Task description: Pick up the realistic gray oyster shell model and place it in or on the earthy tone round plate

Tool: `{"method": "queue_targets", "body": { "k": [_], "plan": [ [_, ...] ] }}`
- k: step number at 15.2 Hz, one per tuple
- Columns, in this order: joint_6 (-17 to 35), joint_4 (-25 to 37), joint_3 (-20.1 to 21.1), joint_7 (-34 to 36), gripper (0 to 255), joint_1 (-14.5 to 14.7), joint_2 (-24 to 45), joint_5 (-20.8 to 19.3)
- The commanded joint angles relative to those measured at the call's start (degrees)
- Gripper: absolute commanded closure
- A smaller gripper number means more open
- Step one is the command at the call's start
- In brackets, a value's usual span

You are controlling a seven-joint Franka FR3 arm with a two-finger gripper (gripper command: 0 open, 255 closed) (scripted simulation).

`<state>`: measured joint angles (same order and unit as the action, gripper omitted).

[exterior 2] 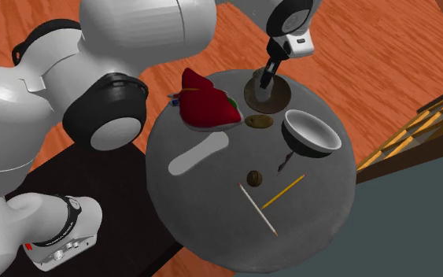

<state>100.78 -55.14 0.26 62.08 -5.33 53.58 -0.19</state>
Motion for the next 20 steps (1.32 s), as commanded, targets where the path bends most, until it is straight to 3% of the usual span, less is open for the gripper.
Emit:
{"method": "queue_targets", "body": {
  "k": [1, 12, 13, 18, 20],
  "plan": [
    [0.9, 0.1, -0.1, 0.0, 255, -0.1, 1.6, -0.1],
    [2.4, -0.6, -0.2, 0.0, 255, -0.1, 2.4, -0.1],
    [2.2, -0.5, -0.2, 0.0, 0, -0.1, 2.4, -0.1],
    [2.4, -0.6, -0.2, 0.0, 0, -0.1, 2.4, -0.1],
    [-1.6, 3.5, -0.2, 0.0, 0, -0.1, 2.6, -0.1]
  ]
}}
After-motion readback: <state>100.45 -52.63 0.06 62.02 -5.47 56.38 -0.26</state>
